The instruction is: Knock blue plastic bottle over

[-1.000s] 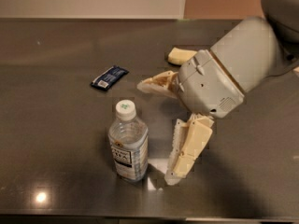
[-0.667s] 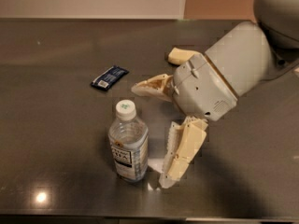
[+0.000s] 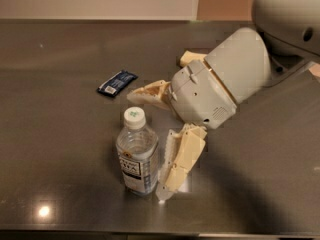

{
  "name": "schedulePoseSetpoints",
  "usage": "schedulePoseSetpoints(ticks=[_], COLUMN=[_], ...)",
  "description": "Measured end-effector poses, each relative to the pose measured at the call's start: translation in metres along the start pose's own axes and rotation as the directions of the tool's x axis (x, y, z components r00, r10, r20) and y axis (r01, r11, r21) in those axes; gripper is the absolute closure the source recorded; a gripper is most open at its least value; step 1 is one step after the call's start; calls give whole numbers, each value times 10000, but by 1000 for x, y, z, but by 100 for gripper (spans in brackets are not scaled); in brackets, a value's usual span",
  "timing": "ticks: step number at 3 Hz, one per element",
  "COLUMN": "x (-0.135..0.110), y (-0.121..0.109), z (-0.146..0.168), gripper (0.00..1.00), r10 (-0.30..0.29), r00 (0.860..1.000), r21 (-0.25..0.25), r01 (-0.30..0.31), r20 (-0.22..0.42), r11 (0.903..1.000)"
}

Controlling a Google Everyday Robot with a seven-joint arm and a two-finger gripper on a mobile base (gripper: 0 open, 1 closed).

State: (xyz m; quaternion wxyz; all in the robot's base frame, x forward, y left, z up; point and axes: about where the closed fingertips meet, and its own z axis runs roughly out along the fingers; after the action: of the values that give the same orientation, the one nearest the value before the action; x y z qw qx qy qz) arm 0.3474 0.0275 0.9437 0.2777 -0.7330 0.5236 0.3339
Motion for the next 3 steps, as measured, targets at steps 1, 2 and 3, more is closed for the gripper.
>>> schedulePoseSetpoints(ticks=[1, 2, 3], x=[-1, 1, 3], y=[-5, -11, -18], z=[6, 7, 3], gripper=[16, 41, 64], r10=[253, 502, 637], r00=[9996, 9981, 9953], r21=[105, 234, 294], r01=[-251, -493, -617], r20=[-144, -368, -733], r11=[9996, 9985, 9977])
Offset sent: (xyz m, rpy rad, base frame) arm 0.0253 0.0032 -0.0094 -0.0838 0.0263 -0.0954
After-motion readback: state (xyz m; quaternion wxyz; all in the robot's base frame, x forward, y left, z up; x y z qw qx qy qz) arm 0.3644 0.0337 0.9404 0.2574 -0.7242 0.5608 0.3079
